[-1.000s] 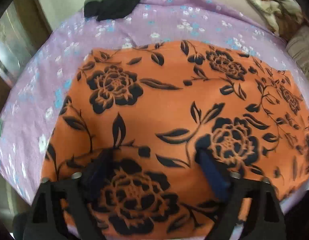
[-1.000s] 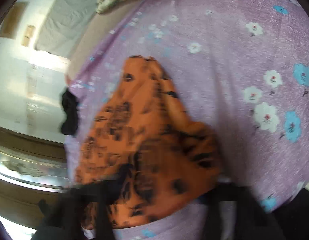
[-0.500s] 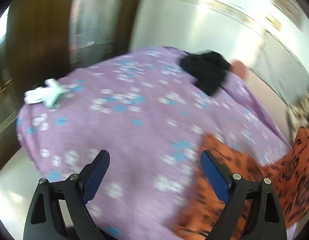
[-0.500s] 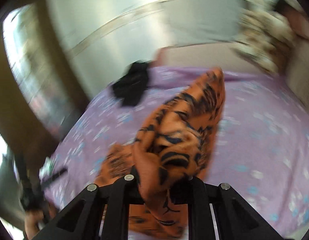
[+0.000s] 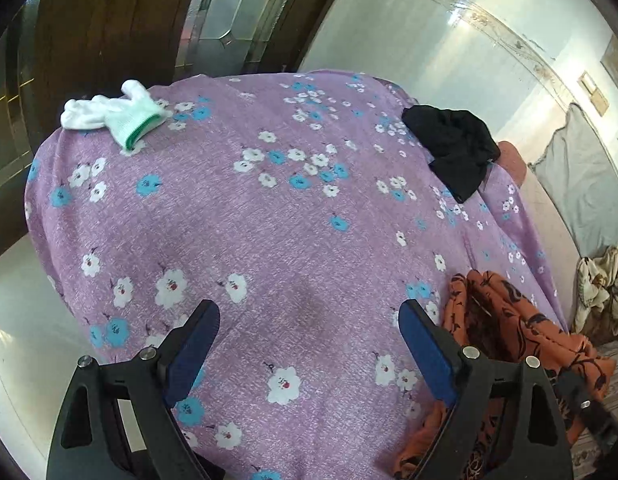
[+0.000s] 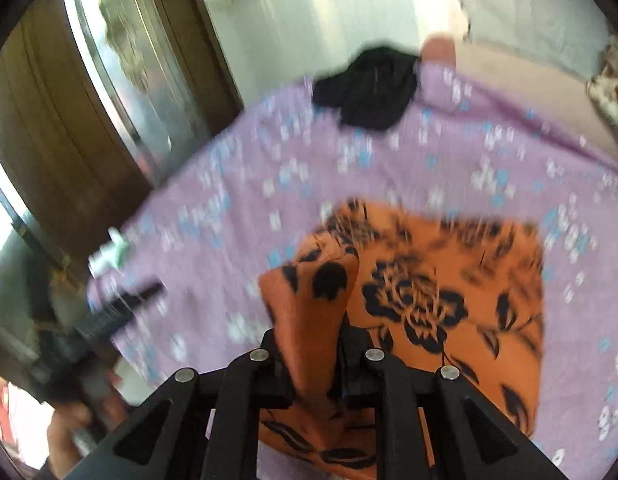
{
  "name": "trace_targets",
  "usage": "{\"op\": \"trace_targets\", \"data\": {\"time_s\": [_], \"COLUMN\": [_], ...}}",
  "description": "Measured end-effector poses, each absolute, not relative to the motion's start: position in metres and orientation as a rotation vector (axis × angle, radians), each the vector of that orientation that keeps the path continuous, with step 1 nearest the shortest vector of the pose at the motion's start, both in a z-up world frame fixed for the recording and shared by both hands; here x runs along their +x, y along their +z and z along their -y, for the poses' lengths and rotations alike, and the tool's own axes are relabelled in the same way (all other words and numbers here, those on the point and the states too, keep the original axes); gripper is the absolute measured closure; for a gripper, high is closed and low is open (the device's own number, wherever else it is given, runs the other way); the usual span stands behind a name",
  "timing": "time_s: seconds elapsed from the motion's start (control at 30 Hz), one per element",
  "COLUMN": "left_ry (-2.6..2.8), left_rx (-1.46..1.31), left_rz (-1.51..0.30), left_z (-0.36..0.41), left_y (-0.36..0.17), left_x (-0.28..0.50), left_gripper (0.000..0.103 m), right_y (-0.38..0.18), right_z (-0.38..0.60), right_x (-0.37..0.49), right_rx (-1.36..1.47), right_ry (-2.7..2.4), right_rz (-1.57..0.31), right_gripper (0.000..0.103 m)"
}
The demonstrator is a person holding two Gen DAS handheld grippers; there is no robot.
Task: Fold small clothes
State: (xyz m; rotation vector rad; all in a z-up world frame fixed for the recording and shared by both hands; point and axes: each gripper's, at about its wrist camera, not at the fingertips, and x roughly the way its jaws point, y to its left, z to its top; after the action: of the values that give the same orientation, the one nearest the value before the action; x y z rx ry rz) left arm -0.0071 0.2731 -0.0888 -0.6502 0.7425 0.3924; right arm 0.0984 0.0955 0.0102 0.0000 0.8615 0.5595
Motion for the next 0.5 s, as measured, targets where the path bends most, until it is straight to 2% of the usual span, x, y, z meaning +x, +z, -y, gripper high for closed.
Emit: {"op": "trace_targets", "data": {"time_s": [0.07, 0.17, 0.23, 0.27, 0.3, 0.33, 0.37, 0.4, 0.5], "left_ry": [0.390, 0.391, 0.383, 0.376, 0.369, 0.354, 0.337, 0.324, 0.227], "left_rx": [-0.636, -0.645, -0.644, -0.640, -0.634, -0.624, -0.612, -0.602, -0.568], "left_rz": [-0.741, -0.744, -0.748, -0.747, -0.744, -0.742, -0.743, -0.743, -0.777], "left_z": [-0.273, -0.275, -0.275, -0.274, -0.272, -0.270, -0.266, -0.263, -0.246], "left_y": [-0.090, -0.089, -0.089, -0.089, -0.088, -0.087, -0.086, -0.084, -0.081], "left_x": [-0.008, -0.004, -0.005, -0.006, -0.006, -0.005, -0.003, -0.001, 0.004], "left_gripper": [0.012, 0.012, 0.012, 0.012, 0.012, 0.012, 0.012, 0.012, 0.012], "right_y": [-0.010, -0.082, -0.087, -0.083, -0.082, -0.080, -0.077, -0.074, -0.066], "right_z": [-0.112, -0.137, -0.138, -0.139, -0.140, -0.139, -0.136, -0.133, -0.111], "right_x": [0.090, 0.078, 0.067, 0.063, 0.064, 0.064, 0.064, 0.062, 0.051], "right_rx": [-0.047, -0.144, -0.187, -0.195, -0.186, -0.169, -0.123, -0.097, -0.005], "right_ry": [0.578, 0.627, 0.641, 0.660, 0.686, 0.712, 0.746, 0.754, 0.767], "right_rz": [-0.894, -1.040, -0.949, -0.932, -0.939, -0.954, -0.978, -0.985, -0.984], "right_gripper": [0.087, 0.086, 0.084, 0.079, 0.065, 0.057, 0.040, 0.036, 0.036]}}
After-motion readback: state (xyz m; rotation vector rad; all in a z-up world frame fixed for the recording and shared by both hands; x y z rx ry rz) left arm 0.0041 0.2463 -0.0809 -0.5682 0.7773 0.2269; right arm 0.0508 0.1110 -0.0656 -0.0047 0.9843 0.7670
